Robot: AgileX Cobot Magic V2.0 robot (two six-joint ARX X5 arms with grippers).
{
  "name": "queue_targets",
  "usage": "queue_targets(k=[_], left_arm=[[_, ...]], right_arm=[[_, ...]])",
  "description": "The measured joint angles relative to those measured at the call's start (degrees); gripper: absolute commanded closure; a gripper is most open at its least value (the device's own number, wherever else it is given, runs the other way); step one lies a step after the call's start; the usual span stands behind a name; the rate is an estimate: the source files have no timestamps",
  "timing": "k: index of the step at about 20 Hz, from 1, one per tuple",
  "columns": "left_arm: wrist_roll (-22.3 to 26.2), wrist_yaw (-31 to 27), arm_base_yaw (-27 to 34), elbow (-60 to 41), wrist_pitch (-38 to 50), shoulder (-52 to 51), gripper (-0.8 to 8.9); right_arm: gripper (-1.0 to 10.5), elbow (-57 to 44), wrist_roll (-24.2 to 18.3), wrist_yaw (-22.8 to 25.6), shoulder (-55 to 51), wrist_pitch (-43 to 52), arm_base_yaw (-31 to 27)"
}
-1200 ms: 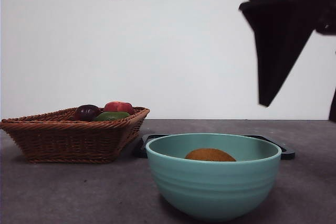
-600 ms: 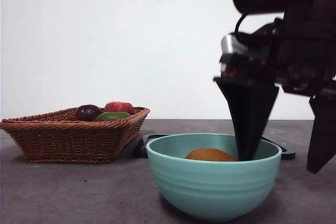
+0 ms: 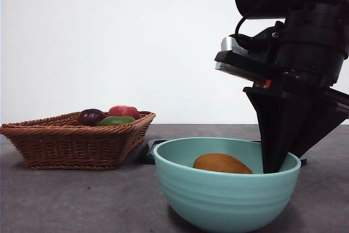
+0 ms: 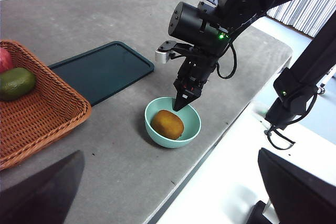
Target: Pick up the wifruite, put it on the bowl, pick up the plate, put it on desk
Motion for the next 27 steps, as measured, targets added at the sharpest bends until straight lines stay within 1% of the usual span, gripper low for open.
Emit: queue_targets(k=[4, 7, 11, 15, 18, 21, 23, 27], left_arm=[[0.0, 0.0, 0.0, 0.0, 0.0, 0.0, 2.83], [0.0, 0.0, 0.0, 0.0, 0.0, 0.0, 2.83], [0.0, 0.0, 0.0, 0.0, 0.0, 0.0, 2.83], [0.2, 0.0, 0.0, 0.0, 0.0, 0.0, 2.83], [1.2, 0.0, 0.0, 0.0, 0.0, 0.0, 2.83], [1.3, 0.0, 0.0, 0.0, 0.0, 0.0, 2.83], [1.3, 0.0, 0.0, 0.0, 0.0, 0.0, 2.83], [1.3, 0.0, 0.0, 0.0, 0.0, 0.0, 2.83]], right_arm=[[9.4, 2.0, 0.0, -1.6, 0.1, -1.4, -1.4], [9.4, 7.6, -1.2, -1.7, 1.5, -4.6, -4.5], [9.4, 18.6, -5.8, -1.2, 8.7, -11.4, -9.1], [9.4, 32.8, -10.1, -1.2, 17.9, -16.2, -12.8], [9.4, 42.3, -12.4, -0.9, 25.4, -19.3, -15.0], [9.4, 49.8, -13.6, 0.3, 32.1, -19.9, -16.5], [9.4, 52.5, -14.2, 0.3, 35.2, -19.7, -17.1], [9.4, 52.5, -15.5, 0.3, 37.0, -18.7, -17.7]])
